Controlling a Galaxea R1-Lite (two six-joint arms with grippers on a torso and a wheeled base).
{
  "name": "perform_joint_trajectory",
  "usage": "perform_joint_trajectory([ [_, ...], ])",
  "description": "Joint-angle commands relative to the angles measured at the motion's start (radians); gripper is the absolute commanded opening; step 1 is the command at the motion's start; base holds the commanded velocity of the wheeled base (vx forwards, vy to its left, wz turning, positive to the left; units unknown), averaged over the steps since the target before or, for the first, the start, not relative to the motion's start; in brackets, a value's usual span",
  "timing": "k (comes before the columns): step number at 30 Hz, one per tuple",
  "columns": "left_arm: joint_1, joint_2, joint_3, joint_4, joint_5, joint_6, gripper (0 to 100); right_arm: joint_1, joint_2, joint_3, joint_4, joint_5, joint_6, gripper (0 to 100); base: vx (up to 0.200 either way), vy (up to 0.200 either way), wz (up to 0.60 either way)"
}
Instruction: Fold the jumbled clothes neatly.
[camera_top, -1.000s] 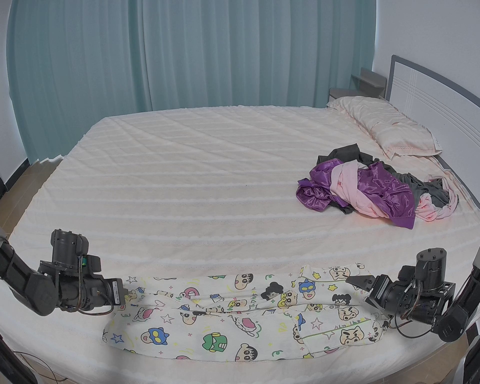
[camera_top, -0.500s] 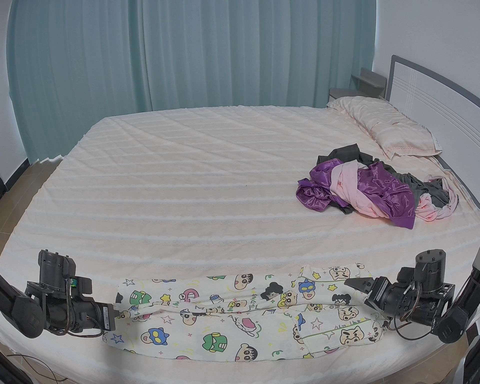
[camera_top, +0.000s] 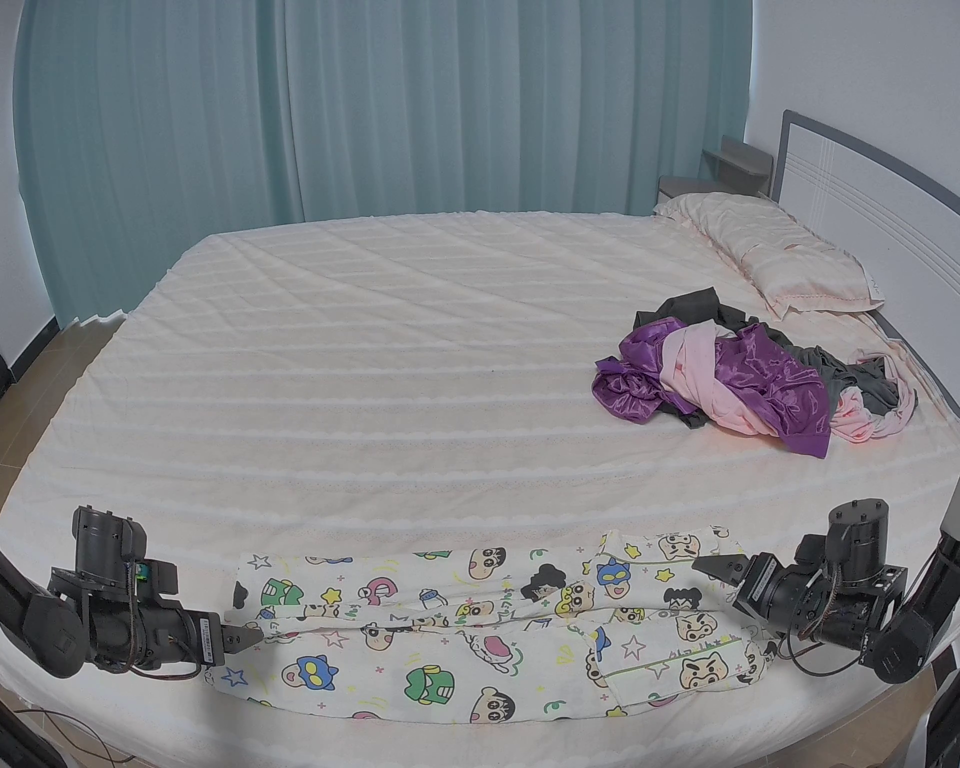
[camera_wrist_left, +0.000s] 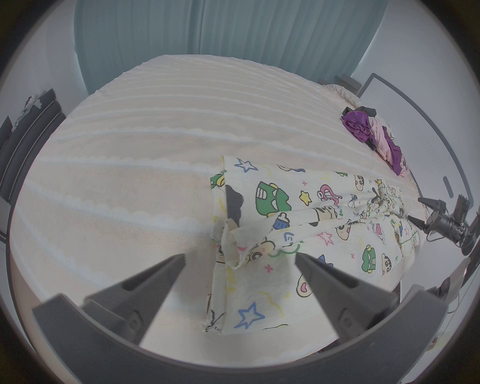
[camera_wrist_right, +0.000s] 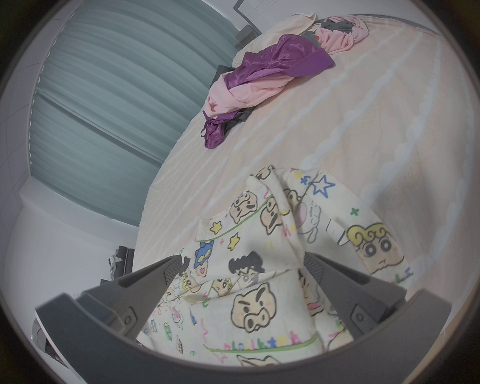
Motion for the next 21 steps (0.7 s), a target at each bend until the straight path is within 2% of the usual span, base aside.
perform_joint_trajectory([
  [1, 0.024, 0.010, 0.001, -0.001, -0.007, -0.002, 100, -0.030, 0.039, -0.012, 0.009, -0.002, -0.023, 100, 0.000, 0.000, 0.00],
  [6, 0.029, 0.005, 0.001, -0.001, -0.011, -0.010, 100, -0.053, 0.084, -0.030, -0.002, -0.002, -0.047, 100, 0.000, 0.000, 0.00],
  [7, 0.037, -0.013, 0.003, -0.001, -0.013, -0.011, 100, -0.059, 0.141, -0.068, -0.002, -0.004, -0.064, 100, 0.000, 0.000, 0.00],
  [13, 0.035, -0.049, 0.041, -0.055, -0.014, -0.013, 100, -0.058, 0.217, -0.131, -0.002, -0.007, -0.075, 100, 0.000, 0.000, 0.00],
  [18, 0.037, -0.039, 0.064, -0.093, -0.014, -0.014, 100, -0.051, 0.246, -0.196, 0.015, -0.005, -0.119, 100, 0.000, 0.000, 0.00],
  [19, 0.037, -0.036, 0.064, -0.093, -0.014, -0.014, 100, -0.050, 0.256, -0.199, 0.015, -0.005, -0.130, 0, 0.000, 0.000, 0.00],
  [21, 0.037, -0.036, 0.063, -0.093, -0.014, -0.016, 100, -0.048, 0.256, -0.197, 0.013, -0.008, -0.145, 0, 0.000, 0.000, 0.00],
])
